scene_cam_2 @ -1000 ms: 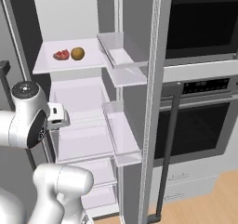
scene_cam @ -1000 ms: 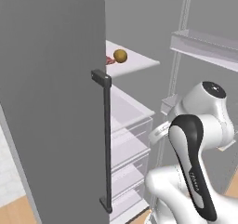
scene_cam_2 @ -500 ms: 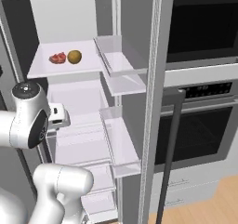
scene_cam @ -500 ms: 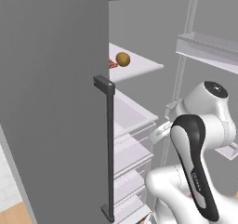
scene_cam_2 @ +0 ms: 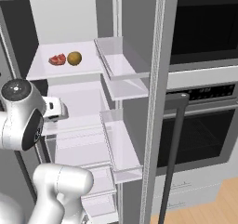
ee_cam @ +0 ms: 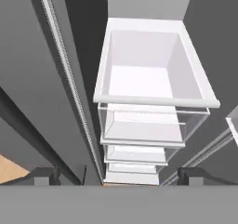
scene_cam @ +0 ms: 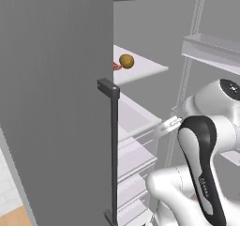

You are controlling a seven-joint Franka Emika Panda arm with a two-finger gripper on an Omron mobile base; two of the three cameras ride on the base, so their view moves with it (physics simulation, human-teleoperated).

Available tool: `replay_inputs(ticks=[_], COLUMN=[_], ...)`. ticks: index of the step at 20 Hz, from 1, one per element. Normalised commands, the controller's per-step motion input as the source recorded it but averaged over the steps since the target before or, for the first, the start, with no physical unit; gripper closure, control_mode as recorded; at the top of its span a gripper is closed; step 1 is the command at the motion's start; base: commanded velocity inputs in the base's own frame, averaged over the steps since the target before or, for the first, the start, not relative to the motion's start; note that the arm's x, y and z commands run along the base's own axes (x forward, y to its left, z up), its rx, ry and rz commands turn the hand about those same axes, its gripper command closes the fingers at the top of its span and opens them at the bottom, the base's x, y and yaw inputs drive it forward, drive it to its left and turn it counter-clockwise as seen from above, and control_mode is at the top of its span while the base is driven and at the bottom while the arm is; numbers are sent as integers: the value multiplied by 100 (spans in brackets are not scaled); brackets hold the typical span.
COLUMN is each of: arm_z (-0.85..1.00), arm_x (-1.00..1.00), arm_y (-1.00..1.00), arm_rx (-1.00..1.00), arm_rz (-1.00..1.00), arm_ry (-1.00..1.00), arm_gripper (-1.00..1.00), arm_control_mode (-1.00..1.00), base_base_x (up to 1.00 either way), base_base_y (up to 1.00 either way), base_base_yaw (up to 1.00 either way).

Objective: Place one potato and one steak in each tupperware on the nearby counter, to pack two identical lunches.

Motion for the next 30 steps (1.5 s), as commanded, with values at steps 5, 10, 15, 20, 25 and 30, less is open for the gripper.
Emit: replay_inputs(ticks=[5, 10, 15, 20, 25, 30], arm_z=[100, 100, 99, 18, -4, 0], arm_x=[-2, 7, 23, 2, 40, 80], arm_y=[0, 0, -3, -12, -9, 0], arm_rx=[5, 3, 18, 25, 15, 0], arm_rz=[-16, -20, -18, -1, 0, -3], arm_ry=[-49, -33, 8, 0, 0, 11], arm_gripper=[-100, -100, -100, -100, -100, -100], arm_control_mode=[-100, -100, -100, -100, -100, -100], base_base_x=[0, 0, 0, 0, 0, 0], base_base_y=[0, 0, 0, 0, 0, 0], base_base_yaw=[0, 0, 0, 0, 0, 0])
